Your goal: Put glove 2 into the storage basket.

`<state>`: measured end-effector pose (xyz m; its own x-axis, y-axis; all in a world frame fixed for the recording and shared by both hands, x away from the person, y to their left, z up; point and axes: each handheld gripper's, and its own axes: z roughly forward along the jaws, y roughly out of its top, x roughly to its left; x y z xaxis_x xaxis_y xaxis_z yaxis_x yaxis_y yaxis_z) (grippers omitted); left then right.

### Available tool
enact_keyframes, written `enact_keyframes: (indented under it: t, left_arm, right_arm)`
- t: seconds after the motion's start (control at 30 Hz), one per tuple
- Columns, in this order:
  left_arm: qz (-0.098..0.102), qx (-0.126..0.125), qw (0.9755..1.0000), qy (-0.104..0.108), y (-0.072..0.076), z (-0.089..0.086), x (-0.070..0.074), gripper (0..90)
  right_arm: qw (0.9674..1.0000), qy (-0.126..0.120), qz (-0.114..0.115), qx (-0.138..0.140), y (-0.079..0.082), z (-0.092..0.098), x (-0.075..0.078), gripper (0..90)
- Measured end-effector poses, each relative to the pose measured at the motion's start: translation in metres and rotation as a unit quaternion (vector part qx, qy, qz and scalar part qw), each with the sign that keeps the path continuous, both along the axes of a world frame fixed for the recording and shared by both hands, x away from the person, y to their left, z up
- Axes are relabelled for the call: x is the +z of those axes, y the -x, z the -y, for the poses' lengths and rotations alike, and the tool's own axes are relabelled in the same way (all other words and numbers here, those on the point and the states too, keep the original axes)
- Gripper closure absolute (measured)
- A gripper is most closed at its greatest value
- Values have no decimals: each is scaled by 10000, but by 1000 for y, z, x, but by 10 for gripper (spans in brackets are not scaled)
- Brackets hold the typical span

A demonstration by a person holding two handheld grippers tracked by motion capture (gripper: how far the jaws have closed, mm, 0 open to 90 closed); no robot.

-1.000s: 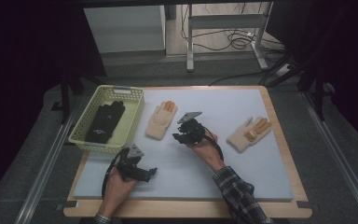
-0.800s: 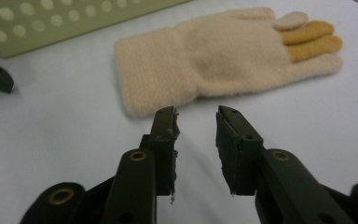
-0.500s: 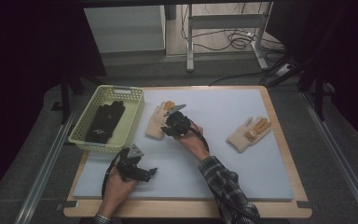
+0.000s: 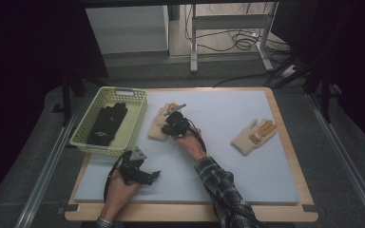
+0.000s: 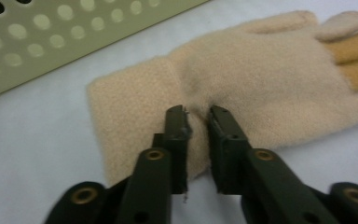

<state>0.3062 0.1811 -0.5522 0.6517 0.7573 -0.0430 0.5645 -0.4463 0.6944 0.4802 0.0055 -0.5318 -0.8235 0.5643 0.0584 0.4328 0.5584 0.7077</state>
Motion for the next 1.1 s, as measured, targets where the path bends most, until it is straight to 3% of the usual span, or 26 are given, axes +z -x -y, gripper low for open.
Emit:
enact_keyframes:
  t: [0.2,0.47,0.8,0.93,1.1]
  left_arm:
    - [-3,2,10000,2,0,0,0,10]
    - [2,0,10000,2,0,0,0,10]
    - [6,-7,10000,-5,0,0,0,10]
    - [13,-8,10000,-4,0,0,0,10]
    - [14,4,10000,5,0,0,0,10]
  right_arm:
    - [9997,127,166,89,4,2,9,849]
    - [9990,-15,409,202,18,20,35,851]
    - [9965,-194,727,366,47,48,74,852]
    - [9959,-243,753,435,58,57,84,852]
    - [9948,-255,731,665,86,78,94,852]
